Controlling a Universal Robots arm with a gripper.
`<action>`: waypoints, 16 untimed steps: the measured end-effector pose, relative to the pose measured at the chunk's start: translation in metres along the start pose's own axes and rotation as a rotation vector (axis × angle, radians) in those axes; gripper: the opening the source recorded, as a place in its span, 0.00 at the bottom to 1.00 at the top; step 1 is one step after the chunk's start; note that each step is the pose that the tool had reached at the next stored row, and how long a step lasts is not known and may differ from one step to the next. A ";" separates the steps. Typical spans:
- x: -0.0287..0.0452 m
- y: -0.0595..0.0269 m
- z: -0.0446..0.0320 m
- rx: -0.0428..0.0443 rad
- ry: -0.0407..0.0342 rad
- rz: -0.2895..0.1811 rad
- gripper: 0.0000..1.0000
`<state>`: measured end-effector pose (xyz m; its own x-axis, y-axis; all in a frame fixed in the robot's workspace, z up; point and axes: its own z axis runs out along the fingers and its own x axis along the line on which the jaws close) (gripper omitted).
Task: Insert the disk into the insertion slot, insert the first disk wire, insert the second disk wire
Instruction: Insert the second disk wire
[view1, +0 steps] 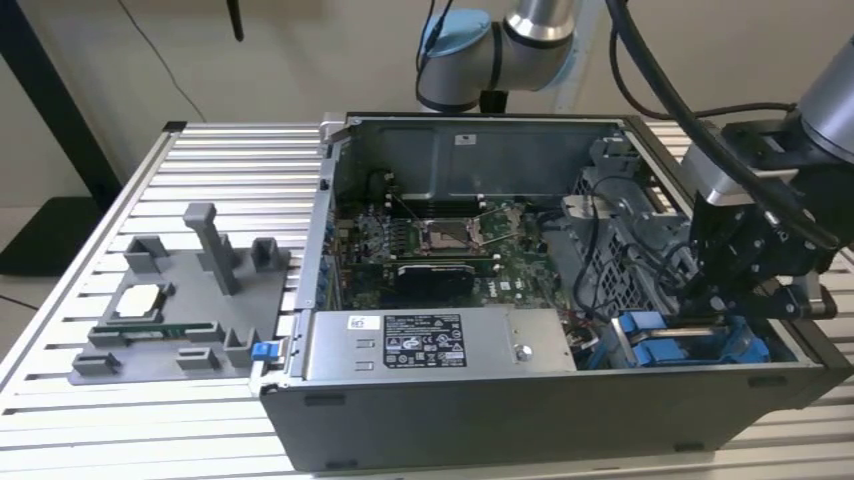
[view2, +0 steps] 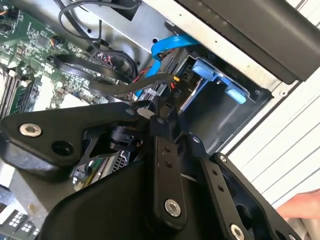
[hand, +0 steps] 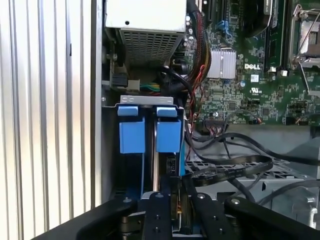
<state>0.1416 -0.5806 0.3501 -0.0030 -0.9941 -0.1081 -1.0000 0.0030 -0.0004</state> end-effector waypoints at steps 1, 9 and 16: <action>-0.0004 0.0000 -0.0035 -0.0003 0.0000 0.000 1.00; -0.0035 0.0000 -0.0321 -0.0016 0.0000 0.000 1.00; -0.0061 0.0000 -0.0560 -0.0024 0.0001 0.001 1.00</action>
<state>0.1416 -0.5805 0.4065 -0.0041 -0.9941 -0.1080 -1.0000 0.0039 0.0021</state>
